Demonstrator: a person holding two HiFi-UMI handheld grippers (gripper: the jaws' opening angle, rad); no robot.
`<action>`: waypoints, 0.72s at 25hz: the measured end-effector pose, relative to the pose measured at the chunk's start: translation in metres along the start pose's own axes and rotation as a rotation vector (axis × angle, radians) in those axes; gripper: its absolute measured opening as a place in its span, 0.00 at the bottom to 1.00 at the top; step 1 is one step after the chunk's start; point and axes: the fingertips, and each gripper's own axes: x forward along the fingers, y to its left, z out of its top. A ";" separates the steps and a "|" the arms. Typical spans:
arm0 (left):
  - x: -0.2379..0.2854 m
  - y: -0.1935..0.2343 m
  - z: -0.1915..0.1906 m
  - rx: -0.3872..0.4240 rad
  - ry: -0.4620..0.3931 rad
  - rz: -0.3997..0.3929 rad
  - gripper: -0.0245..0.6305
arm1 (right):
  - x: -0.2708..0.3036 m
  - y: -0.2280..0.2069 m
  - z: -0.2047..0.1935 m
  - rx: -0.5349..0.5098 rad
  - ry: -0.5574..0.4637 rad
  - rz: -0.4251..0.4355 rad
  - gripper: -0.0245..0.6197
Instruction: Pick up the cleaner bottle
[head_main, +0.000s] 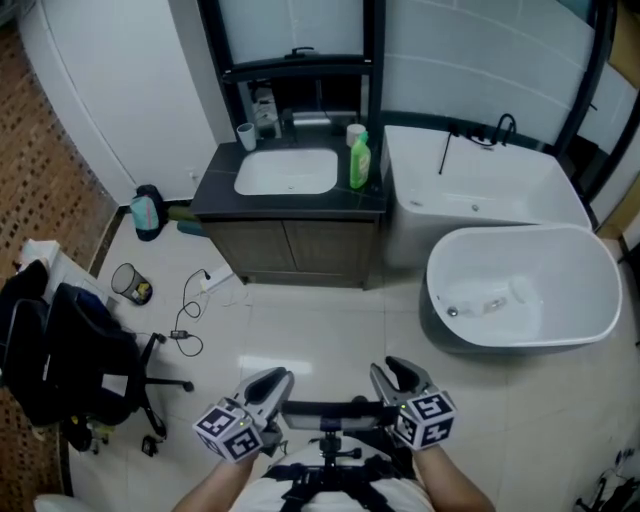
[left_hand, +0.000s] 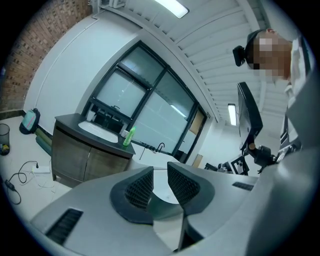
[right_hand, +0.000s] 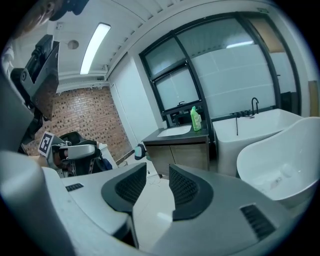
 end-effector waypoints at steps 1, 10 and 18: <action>0.010 -0.002 0.004 0.001 -0.004 -0.003 0.15 | 0.001 -0.011 0.002 0.006 0.006 0.000 0.26; 0.071 0.000 0.017 -0.008 -0.014 0.055 0.15 | 0.010 -0.076 0.024 0.022 0.034 0.034 0.26; 0.100 0.015 0.028 -0.012 -0.008 0.077 0.15 | 0.041 -0.081 0.037 0.066 0.054 0.108 0.26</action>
